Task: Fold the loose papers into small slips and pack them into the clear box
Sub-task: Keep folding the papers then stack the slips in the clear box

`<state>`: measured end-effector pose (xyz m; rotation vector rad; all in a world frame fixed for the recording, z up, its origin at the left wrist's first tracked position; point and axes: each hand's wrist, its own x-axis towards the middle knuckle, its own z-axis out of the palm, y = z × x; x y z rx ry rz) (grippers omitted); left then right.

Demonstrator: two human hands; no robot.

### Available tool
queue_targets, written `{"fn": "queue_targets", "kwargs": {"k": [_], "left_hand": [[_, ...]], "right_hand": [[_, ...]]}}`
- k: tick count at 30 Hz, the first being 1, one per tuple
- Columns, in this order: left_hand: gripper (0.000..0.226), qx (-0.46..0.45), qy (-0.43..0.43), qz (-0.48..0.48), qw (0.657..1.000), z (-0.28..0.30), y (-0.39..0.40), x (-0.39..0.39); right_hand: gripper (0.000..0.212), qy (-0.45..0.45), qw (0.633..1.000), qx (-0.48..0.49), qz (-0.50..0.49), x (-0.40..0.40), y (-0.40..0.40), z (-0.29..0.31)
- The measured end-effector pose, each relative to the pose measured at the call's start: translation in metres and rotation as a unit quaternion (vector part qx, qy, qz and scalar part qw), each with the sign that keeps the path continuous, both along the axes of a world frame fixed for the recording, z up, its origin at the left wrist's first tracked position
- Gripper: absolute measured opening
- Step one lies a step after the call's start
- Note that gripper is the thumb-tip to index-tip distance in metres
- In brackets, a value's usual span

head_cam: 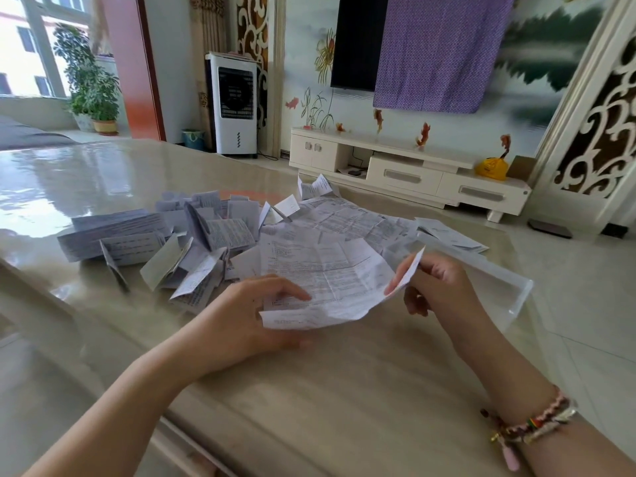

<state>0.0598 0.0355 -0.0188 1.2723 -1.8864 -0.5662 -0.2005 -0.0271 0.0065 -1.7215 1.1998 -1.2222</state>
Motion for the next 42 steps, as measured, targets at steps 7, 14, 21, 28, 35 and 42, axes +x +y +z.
{"fn": "queue_targets", "kwargs": {"k": [7, 14, 21, 28, 35, 42], "left_hand": [[0.018, 0.027, 0.165, 0.023, 0.986, 0.007, 0.005, -0.003], [0.023, 0.140, 0.194, 0.090, 0.967, 0.015, 0.010, -0.008], [0.048, 0.040, -0.042, 0.239, 0.969, -0.010, -0.004, -0.005], [0.033, 0.091, -0.082, 0.241, 0.963, -0.003, -0.009, -0.006], [0.041, 0.085, -0.091, 0.298, 0.946, 0.000, -0.011, -0.009], [0.037, 0.064, -0.137, 0.267, 0.952, -0.004, -0.011, -0.003]], "right_hand": [[0.043, 0.152, 0.981, -0.101, -0.067, 0.007, 0.008, 0.000], [0.043, 0.229, 0.971, -0.033, -0.064, 0.006, 0.005, -0.007], [0.020, 0.359, 0.931, 0.019, -0.066, 0.012, 0.006, -0.011], [0.040, 0.471, 0.874, -0.039, -0.111, 0.027, -0.003, -0.014], [0.036, 0.491, 0.866, -0.028, -0.088, 0.024, 0.004, -0.015], [0.036, 0.513, 0.854, -0.025, -0.076, 0.023, 0.012, -0.013]]}}
